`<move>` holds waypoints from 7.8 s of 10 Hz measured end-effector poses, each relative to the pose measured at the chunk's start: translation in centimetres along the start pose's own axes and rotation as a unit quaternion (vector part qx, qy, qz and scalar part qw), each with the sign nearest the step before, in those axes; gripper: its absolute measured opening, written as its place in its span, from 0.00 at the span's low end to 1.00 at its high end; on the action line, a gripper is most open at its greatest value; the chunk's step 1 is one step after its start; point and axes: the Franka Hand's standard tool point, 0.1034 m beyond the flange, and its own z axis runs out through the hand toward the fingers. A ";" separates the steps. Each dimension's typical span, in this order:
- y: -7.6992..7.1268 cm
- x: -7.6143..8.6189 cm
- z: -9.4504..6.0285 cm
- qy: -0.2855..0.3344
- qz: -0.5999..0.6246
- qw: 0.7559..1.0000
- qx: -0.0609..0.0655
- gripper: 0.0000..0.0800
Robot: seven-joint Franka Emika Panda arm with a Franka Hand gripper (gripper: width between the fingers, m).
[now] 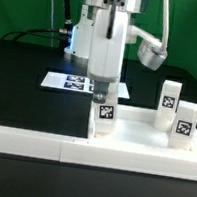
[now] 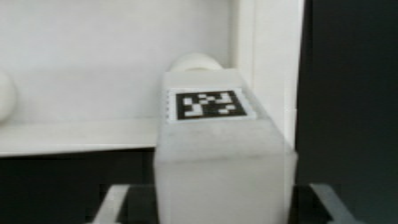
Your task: Assemble square table
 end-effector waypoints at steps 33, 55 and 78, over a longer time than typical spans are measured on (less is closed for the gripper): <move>0.9 -2.4 0.5 0.020 -0.290 0.956 0.029 0.68; 0.7 -1.2 1.0 0.003 -0.683 0.730 -0.011 0.70; -0.4 -2.5 1.0 0.007 -0.355 0.934 0.048 0.81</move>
Offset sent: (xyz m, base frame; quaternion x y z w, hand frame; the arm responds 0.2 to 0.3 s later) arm 0.0094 0.0379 0.0104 -0.0011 0.0419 -0.2222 0.9741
